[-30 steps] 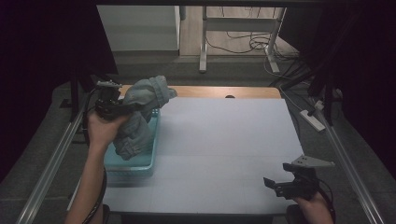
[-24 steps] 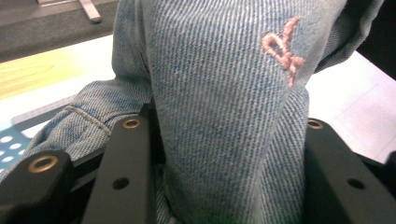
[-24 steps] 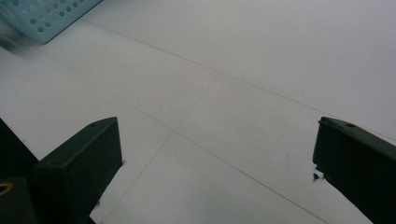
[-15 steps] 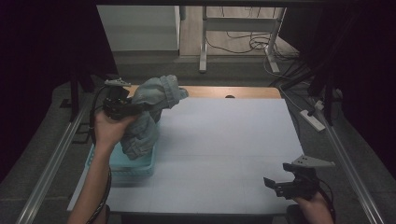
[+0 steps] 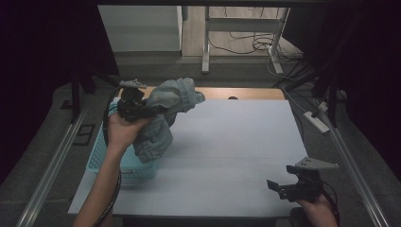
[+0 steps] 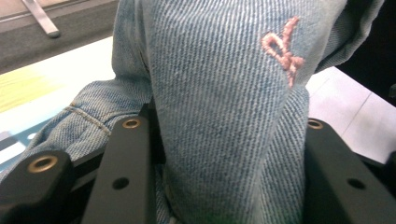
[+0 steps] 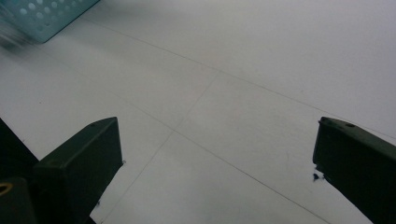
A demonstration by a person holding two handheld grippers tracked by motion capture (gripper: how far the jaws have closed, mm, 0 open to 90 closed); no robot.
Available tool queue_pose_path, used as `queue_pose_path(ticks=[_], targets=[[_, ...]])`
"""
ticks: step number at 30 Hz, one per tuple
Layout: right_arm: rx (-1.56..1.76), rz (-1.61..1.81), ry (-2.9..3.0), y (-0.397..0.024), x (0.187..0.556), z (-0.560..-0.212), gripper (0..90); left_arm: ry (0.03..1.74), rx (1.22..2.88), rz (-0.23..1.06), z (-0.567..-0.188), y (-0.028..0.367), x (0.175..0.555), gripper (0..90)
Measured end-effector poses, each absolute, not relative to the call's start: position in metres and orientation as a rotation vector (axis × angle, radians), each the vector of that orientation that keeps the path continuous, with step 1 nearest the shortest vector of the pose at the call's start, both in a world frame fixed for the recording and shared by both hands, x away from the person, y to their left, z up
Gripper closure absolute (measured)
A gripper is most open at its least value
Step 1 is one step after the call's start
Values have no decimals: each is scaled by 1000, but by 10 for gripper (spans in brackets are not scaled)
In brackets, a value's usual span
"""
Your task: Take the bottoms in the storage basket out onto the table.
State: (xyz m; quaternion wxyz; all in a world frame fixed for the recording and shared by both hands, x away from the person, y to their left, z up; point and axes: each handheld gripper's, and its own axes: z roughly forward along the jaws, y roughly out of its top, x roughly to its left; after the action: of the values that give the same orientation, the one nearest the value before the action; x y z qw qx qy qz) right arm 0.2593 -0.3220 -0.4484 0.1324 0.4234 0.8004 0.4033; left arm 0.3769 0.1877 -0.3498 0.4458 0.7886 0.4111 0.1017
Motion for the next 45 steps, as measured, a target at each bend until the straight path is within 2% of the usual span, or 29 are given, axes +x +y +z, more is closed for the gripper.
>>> queue_pose_path(ticks=[27, 45], targets=[[1237, 1164, 2328, -322, 260, -449, 18, 899, 2020, 180, -357, 124, 384, 580], [1238, 1163, 2330, -322, 260, -449, 18, 855, 2048, 126, -377, 88, 390, 576]])
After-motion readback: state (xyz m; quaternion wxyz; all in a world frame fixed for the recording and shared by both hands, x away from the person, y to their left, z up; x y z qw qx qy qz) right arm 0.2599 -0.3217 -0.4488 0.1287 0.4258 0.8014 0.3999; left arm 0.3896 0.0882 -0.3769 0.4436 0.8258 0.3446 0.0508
